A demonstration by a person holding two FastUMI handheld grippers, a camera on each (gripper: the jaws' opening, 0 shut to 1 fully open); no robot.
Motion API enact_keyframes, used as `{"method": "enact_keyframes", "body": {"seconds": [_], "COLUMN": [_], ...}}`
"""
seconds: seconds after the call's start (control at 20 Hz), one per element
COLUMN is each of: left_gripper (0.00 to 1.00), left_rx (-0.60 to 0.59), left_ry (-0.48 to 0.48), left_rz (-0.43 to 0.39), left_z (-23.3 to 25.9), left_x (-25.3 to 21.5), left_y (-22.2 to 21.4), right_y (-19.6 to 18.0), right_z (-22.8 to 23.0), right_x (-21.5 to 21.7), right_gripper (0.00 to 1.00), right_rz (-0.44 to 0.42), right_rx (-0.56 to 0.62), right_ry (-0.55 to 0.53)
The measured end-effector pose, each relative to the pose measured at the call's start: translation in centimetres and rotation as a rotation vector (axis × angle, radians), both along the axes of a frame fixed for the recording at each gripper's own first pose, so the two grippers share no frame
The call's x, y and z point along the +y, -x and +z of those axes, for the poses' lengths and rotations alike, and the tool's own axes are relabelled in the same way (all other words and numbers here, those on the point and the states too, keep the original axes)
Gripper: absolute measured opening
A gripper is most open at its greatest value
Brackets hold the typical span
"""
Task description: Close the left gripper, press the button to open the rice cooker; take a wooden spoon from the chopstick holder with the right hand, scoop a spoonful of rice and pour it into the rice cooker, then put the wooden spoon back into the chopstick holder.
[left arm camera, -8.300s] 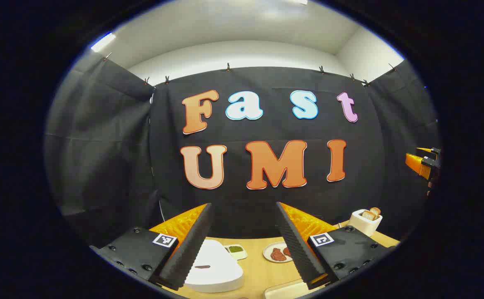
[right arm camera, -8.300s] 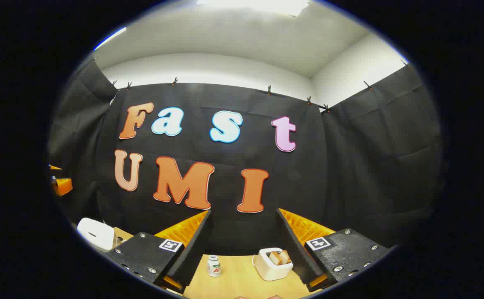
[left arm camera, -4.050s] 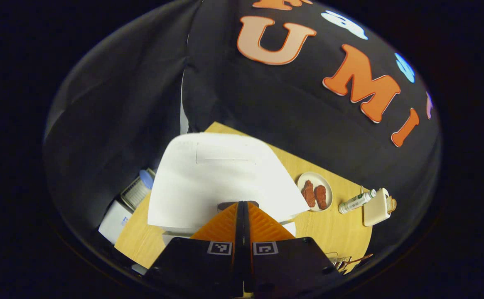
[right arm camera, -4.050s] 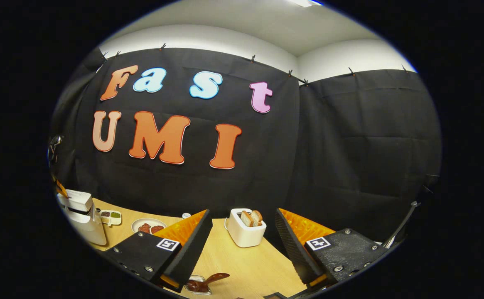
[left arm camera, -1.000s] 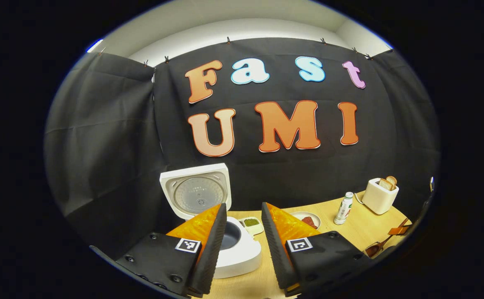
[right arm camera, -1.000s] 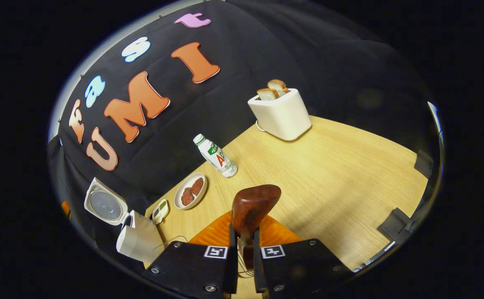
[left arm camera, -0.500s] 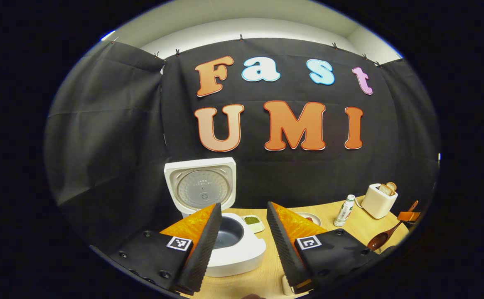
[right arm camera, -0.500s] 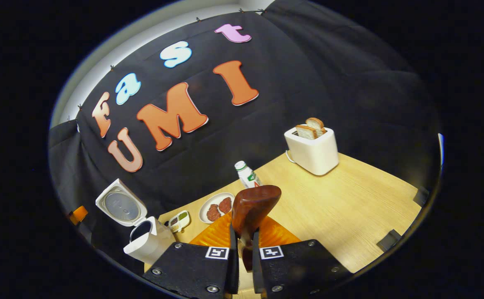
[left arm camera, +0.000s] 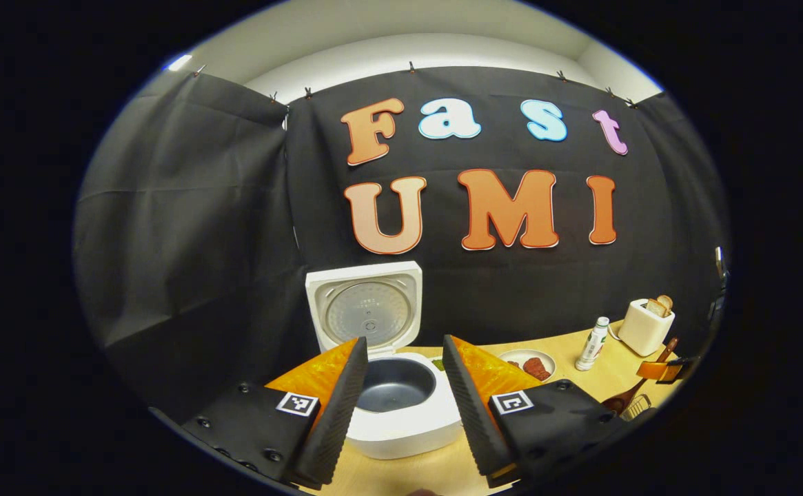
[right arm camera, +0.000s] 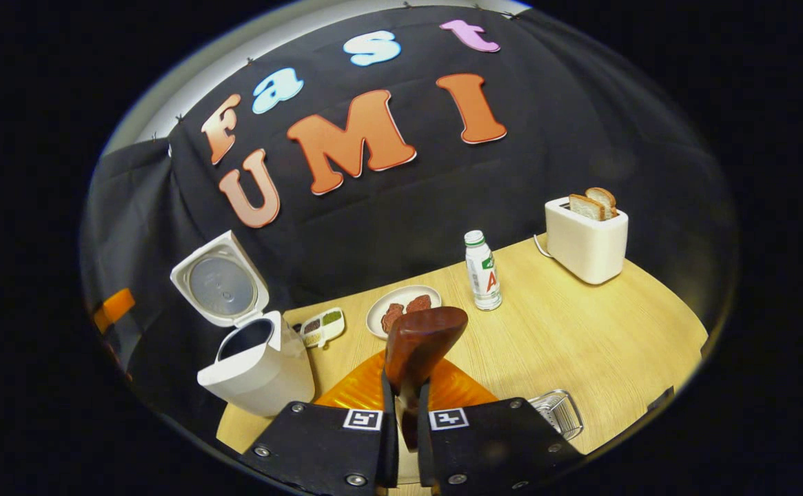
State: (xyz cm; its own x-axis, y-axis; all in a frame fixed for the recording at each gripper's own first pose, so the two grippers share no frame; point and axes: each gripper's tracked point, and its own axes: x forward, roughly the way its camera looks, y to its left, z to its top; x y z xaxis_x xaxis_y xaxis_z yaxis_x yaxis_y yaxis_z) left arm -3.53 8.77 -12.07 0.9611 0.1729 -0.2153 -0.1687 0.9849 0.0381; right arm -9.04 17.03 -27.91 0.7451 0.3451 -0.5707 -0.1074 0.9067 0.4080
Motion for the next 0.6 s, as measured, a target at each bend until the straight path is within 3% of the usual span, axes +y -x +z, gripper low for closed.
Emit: {"method": "enact_keyframes", "body": {"seconds": [0.2,0.4,0.6], "left_gripper": [0.80,0.77,0.77], "left_rx": [0.018,0.024,0.030], "left_ry": [-0.004,-0.017,-0.026], "left_rz": [0.037,0.063,0.076], "left_z": [-0.5,-0.9,-1.1], "left_x": [2.1,3.6,4.7], "left_y": [1.0,1.8,2.1], "right_y": [0.2,0.4,0.9], "right_z": [-1.4,-2.5,-4.3], "right_x": [1.8,3.0,3.2], "right_gripper": [0.11,0.08,0.08], "right_rz": [0.064,0.121,0.123], "right_rx": [-0.046,-0.101,-0.112], "right_ry": [0.102,0.206,0.271]}}
